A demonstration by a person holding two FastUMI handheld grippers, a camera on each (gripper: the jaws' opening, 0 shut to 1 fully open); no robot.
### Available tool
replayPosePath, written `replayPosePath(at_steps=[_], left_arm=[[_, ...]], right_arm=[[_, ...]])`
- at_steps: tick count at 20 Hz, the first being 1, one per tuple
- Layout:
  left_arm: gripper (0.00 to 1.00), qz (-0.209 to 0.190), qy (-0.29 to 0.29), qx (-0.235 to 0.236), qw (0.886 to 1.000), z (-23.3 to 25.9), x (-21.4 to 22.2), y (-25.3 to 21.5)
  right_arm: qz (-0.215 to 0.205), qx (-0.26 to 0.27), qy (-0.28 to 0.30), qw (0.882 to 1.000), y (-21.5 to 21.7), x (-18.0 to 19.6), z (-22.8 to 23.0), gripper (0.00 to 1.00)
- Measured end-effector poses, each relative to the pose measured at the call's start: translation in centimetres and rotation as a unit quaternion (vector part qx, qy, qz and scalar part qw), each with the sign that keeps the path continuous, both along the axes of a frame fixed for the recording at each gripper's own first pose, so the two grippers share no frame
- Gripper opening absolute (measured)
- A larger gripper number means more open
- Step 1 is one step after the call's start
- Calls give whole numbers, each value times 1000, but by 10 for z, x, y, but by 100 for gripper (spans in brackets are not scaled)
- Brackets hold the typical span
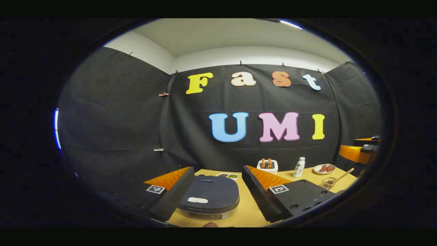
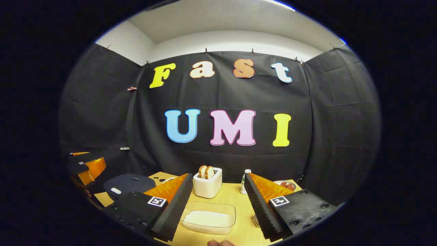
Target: Close the left gripper, press the button to open the rice cooker; take a wooden spoon from the chopstick holder with the right hand, scoop a spoonful of rice and pour it into the rice cooker, then put the wooden spoon back into the chopstick holder.
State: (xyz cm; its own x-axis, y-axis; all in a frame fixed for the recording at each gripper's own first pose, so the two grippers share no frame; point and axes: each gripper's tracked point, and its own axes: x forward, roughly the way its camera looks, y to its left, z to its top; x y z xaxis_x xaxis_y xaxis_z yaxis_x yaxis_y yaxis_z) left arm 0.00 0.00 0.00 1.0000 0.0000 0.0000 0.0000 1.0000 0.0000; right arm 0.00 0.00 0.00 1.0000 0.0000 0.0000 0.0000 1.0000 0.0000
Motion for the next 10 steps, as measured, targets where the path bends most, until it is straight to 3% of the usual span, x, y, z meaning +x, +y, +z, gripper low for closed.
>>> replayPosePath(at_steps=[10], left_arm=[[94, 6, 7, -2, 1000, -3, -1, 4]], right_arm=[[11, -3, -4, 1000, 6, 0, 3, 94]])
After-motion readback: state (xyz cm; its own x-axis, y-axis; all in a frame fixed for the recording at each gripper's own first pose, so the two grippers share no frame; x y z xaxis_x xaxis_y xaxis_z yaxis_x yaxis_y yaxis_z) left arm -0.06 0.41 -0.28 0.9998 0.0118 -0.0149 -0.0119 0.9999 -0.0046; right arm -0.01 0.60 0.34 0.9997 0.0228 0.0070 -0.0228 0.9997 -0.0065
